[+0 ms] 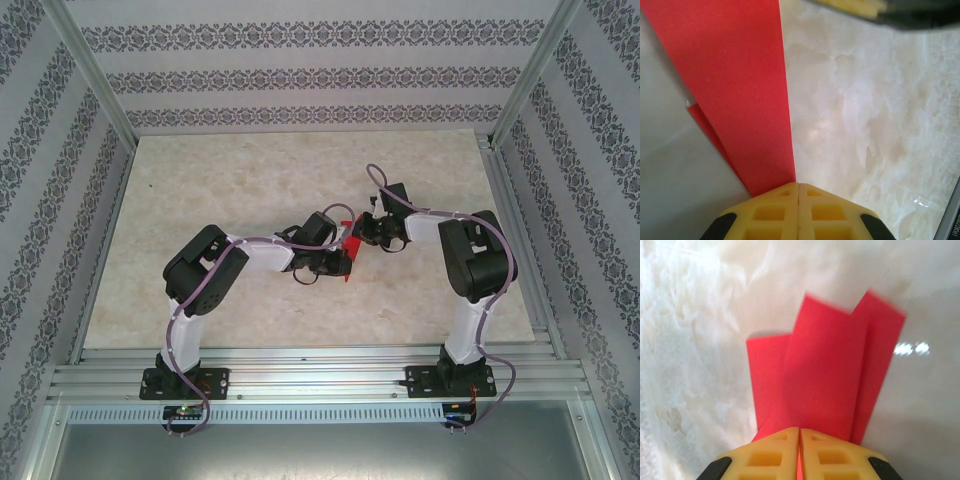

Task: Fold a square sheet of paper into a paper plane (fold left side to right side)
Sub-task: Fold the wing for the fifth time at the center of the table.

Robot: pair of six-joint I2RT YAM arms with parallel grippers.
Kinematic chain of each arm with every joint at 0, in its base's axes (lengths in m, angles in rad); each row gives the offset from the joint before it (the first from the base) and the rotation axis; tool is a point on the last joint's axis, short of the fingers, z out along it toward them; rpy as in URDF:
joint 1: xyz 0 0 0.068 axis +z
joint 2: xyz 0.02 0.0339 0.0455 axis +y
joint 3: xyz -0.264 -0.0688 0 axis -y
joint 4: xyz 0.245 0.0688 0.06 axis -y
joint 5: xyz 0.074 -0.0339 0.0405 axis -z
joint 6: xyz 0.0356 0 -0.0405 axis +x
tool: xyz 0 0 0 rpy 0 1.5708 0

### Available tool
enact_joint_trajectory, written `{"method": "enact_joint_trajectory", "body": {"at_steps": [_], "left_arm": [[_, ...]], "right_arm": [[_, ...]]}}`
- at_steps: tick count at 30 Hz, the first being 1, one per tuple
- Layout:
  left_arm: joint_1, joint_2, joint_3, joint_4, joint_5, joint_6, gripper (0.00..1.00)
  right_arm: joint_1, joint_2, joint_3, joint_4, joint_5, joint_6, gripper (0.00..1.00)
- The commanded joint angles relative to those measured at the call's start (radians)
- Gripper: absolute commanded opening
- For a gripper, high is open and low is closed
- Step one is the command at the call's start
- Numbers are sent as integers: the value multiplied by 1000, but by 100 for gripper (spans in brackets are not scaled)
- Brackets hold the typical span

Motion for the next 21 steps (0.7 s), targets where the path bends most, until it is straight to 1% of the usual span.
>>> {"method": "enact_joint_trajectory", "body": {"at_steps": [1,10,14,18,21], "left_arm": [[-30,80,-52,-212,1,26,8],[-30,79,-47,-217,0,27,8],[-33,79,-47,-216,0,26,8],[-36,78,-45,-214,-2,28,8],[-38,74,-45,-213,-2,27,8]], "right_arm": [[-59,55,53,37,181,-55,11],[-114,112,150,-18,209,-89,11],[-139,141,205,-34,190,-96,12],[-143,167,272,-71,202,-102,12],[-148,157,289,-77,191,-102,12]]}}
